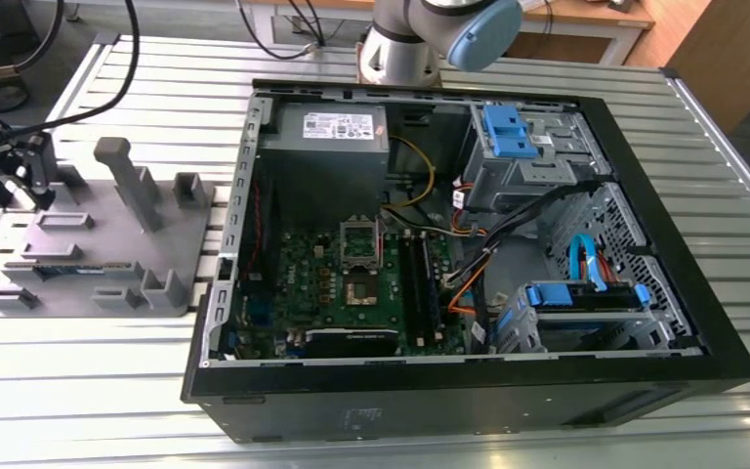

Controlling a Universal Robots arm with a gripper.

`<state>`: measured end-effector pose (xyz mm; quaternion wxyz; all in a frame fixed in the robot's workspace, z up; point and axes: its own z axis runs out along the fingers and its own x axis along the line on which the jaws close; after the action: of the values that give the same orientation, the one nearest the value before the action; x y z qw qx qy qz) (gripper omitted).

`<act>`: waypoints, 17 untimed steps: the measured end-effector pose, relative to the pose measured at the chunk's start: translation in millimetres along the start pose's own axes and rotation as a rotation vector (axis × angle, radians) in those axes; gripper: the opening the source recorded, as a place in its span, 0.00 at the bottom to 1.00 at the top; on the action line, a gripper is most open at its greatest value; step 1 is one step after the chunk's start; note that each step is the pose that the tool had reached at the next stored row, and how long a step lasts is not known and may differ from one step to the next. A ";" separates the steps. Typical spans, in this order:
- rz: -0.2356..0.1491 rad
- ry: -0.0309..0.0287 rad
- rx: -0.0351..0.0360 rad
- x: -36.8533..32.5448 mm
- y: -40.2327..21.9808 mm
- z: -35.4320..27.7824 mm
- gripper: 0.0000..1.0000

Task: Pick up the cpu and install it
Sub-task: 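Pick up the cpu and move it towards the insertion slot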

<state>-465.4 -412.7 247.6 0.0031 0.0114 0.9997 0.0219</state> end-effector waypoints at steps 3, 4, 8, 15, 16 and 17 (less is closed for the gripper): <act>0.000 0.0001 0.0001 0.0 0.0 -1.1 0.47; 0.000 0.0001 0.0001 0.0 0.0 -1.4 0.47; 0.000 0.0000 0.0001 0.0 0.1 -3.2 0.47; 0.000 0.0000 0.0000 -0.1 0.3 -7.4 0.47; 0.000 -0.0001 0.0000 -0.1 0.4 -8.0 0.47; 0.000 0.0000 0.0000 0.0 0.4 -8.6 0.47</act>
<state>-465.4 -412.7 256.2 0.0031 0.0114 0.9997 0.0219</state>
